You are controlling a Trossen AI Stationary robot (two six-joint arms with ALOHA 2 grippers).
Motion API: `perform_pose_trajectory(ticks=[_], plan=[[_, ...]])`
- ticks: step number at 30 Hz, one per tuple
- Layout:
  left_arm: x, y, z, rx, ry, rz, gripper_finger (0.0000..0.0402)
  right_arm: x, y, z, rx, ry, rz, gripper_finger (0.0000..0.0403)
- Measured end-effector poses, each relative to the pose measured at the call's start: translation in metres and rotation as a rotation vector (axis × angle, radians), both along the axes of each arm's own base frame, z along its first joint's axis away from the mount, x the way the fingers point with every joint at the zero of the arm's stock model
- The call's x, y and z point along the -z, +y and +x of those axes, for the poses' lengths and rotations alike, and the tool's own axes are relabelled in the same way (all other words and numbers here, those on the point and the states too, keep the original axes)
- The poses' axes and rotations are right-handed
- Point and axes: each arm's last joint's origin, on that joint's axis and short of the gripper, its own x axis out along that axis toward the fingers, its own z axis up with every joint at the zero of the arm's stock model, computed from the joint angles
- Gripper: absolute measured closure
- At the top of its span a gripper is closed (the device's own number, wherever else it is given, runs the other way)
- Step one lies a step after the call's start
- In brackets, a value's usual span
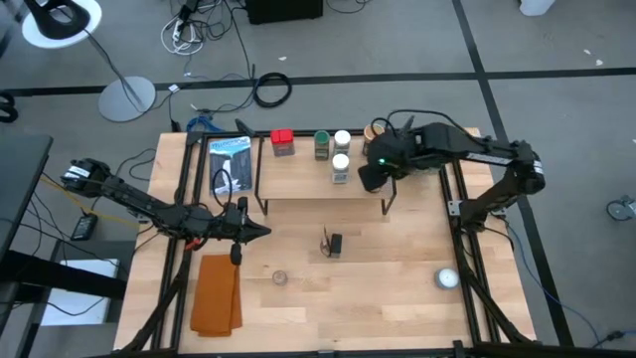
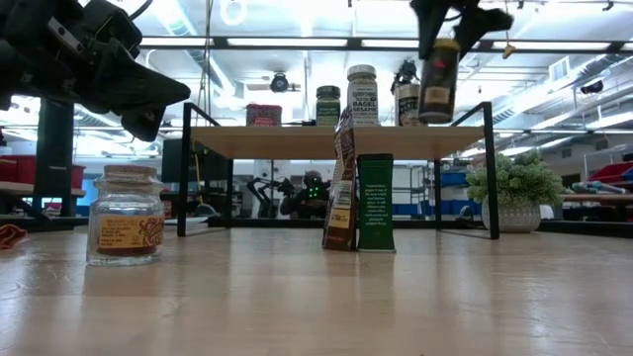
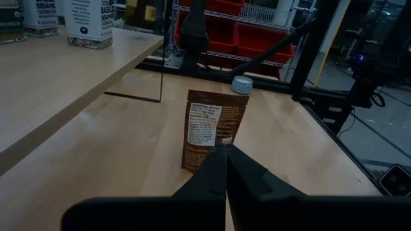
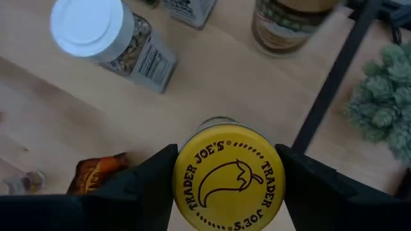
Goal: Shelf spices
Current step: Put the yellow seasoning bottle on the shelf
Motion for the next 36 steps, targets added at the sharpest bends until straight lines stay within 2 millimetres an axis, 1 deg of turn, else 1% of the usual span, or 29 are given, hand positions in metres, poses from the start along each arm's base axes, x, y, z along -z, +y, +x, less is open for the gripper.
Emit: perform_pose_trajectory(ticks=[5, 15, 22, 27, 30, 36], plan=[[0.0, 0.0, 0.0, -0.01, 0.0, 0.002, 0.0396, 0.011, -0.013, 0.011, -0.031, 0.061, -0.017, 0.016], [0.0, 0.0, 0.0, -0.011, 0.0, 0.003, 0.0396, 0.011, -0.024, 0.018, -0.115, 0.038, -0.057, 0.0135], [0.0, 0.0, 0.0, -0.011, 0.0, 0.0, 0.0396, 0.011, -0.031, 0.016, -0.144, 0.055, -0.075, 0.0129], [0.0, 0.0, 0.0, -0.011, 0.0, -0.002, 0.0396, 0.008, -0.035, 0.013, -0.134, 0.048, -0.08, 0.0129], [0.0, 0.0, 0.0, -0.012, 0.0, -0.003, 0.0396, 0.005, -0.037, 0.01, -0.125, 0.03, -0.086, 0.0129], [0.0, 0.0, 0.0, -0.012, 0.0, -0.004, 0.0396, -0.009, -0.036, -0.002, -0.115, -0.038, -0.112, 0.0127]])
